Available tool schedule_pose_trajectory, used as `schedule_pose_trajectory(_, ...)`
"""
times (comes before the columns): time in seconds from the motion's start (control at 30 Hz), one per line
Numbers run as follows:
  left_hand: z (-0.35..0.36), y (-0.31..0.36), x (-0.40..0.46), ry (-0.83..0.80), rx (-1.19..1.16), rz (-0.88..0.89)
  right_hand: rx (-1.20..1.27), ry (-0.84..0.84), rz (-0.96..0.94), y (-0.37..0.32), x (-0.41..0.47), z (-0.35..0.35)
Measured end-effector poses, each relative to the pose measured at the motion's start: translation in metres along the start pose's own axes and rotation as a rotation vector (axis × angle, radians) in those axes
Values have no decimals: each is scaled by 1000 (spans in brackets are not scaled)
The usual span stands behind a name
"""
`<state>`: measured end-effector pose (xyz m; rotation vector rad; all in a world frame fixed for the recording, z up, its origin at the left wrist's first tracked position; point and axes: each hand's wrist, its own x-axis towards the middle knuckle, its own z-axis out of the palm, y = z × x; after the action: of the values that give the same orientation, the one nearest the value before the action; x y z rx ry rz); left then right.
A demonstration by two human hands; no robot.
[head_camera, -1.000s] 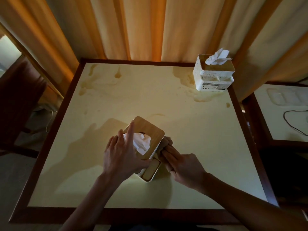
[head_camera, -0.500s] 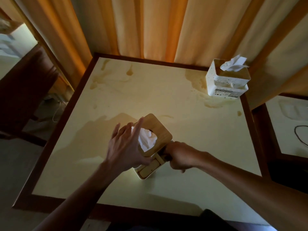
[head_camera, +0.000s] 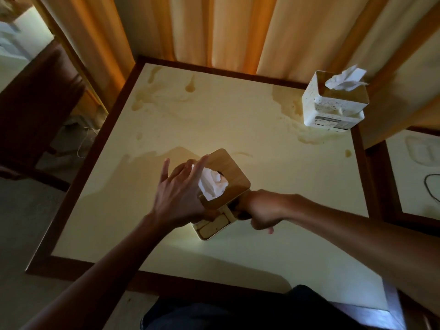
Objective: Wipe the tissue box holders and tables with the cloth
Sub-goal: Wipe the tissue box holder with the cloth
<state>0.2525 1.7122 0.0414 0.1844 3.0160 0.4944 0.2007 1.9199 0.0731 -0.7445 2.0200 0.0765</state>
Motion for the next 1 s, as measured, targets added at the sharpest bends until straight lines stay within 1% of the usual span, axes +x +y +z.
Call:
schedule_pose_trajectory(0.17, -3, -9, -1, -78, -38, 41, -273, 41, -6, 7, -16, -11)
schedule_pose_trajectory(0.23, -3, -10, -1, -80, -45, 53, -296, 55, -46, 6, -13, -2)
schedule_pose_trajectory(0.33, -1, -11, -1, -78, -36, 64, -312, 58, -55, -5, 0, 13)
schedule_pose_trajectory(0.43, -2, -13, 0, -99, -28, 83, -314, 38, -73, -4, 0, 11)
schedule_pose_trajectory(0.5, -5, -19, 3, -161, -35, 115, -338, 49, -165, -3, -12, 6)
schedule_pose_trajectory(0.57, -11, -27, 10, -252, -62, 149, -476, 129, -270, -11, -25, 2)
schedule_pose_trajectory(0.63, -17, -34, 17, -330, -60, 182, -616, 186, -321, -23, -28, 2)
schedule_pose_trajectory(0.67, -19, -35, 20, -346, -34, 205, -630, 165, -314, -26, -27, 6)
schedule_pose_trajectory(0.73, -19, -35, 21, -339, 24, 245, -611, 87, -250, -29, -20, 18)
schedule_pose_trajectory(0.77, -18, -35, 20, -327, 37, 254, -584, 89, -233, -30, -15, 23)
schedule_pose_trajectory(1.0, -20, -36, 15, -300, -1, 251, -219, 270, -134, -27, 1, 51)
